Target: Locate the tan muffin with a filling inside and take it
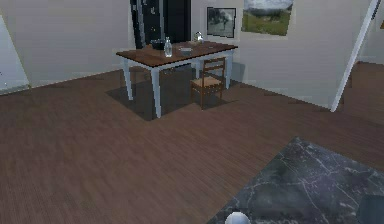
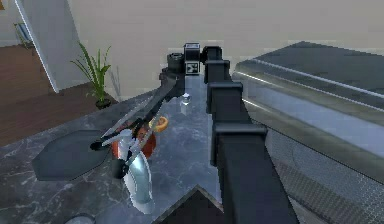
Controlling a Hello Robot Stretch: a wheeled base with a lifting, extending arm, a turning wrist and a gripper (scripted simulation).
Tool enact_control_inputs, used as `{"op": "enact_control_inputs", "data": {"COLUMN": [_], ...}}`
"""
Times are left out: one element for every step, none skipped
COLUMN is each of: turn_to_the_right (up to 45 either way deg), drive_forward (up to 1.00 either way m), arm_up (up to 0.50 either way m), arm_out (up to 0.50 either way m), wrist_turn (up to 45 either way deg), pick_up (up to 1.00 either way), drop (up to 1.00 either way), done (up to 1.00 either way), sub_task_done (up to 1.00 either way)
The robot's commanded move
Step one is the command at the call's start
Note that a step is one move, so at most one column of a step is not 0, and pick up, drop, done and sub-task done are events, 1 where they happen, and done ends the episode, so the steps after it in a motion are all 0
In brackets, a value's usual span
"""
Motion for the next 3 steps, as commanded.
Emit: {"op": "enact_control_inputs", "data": {"turn_to_the_right": [0.0, 0.0, 0.0], "drive_forward": [0.0, 0.0, 0.0], "arm_up": [0.0, 0.0, 0.0], "arm_out": [0.0, 0.0, 0.0], "wrist_turn": [45.0, 45.0, 12.0], "pick_up": [0.0, 0.0, 0.0], "drop": [0.0, 0.0, 0.0], "done": [0.0, 0.0, 0.0], "sub_task_done": [0.0, 0.0, 0.0]}}
